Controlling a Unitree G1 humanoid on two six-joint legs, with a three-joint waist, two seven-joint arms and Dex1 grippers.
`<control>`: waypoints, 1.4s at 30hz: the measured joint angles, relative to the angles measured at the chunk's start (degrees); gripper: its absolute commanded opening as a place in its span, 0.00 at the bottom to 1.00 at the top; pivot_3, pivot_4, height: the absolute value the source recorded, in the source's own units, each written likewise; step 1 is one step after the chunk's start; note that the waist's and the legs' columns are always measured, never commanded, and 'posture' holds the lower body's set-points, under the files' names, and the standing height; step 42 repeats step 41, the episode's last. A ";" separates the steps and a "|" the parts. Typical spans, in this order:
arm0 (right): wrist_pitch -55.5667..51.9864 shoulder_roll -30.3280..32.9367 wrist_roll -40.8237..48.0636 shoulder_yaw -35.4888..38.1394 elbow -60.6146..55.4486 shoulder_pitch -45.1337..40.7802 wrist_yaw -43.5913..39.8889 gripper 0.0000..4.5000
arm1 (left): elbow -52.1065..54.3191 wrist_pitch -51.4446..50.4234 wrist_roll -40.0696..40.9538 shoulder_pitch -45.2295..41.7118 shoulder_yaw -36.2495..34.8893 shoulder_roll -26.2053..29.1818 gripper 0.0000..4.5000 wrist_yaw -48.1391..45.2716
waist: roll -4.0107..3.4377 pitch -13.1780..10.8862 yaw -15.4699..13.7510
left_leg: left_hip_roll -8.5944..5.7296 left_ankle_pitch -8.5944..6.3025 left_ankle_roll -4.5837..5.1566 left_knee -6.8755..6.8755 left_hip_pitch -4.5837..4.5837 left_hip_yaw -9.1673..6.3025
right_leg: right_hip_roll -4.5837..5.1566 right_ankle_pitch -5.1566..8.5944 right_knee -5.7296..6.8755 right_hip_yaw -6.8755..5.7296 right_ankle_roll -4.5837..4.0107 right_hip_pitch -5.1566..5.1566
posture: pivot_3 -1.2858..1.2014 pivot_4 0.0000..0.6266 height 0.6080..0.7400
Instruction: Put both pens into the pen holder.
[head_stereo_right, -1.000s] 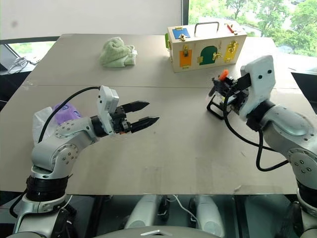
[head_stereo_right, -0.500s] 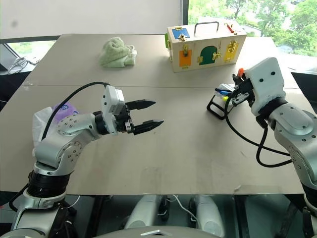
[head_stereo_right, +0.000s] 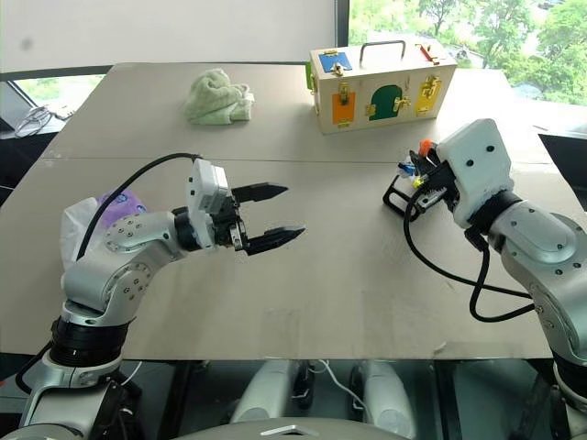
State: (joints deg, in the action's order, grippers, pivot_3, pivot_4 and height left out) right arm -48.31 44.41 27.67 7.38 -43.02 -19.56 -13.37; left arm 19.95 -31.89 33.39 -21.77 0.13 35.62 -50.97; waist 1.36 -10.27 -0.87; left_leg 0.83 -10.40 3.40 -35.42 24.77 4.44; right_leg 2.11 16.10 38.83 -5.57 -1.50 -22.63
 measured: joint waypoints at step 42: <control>13.00 -2.73 0.31 9.27 -0.78 33.87 -23.96 0.98 | 14.49 -4.60 1.34 34.98 -18.97 -1.67 1.00 17.39 | -0.03 0.05 -0.03 | 0.07 -0.19 0.22 -0.07 -0.21 -0.10 | 0.00 0.02 0.05 -0.04 -0.03 0.18 | 0.52 0.24 1.00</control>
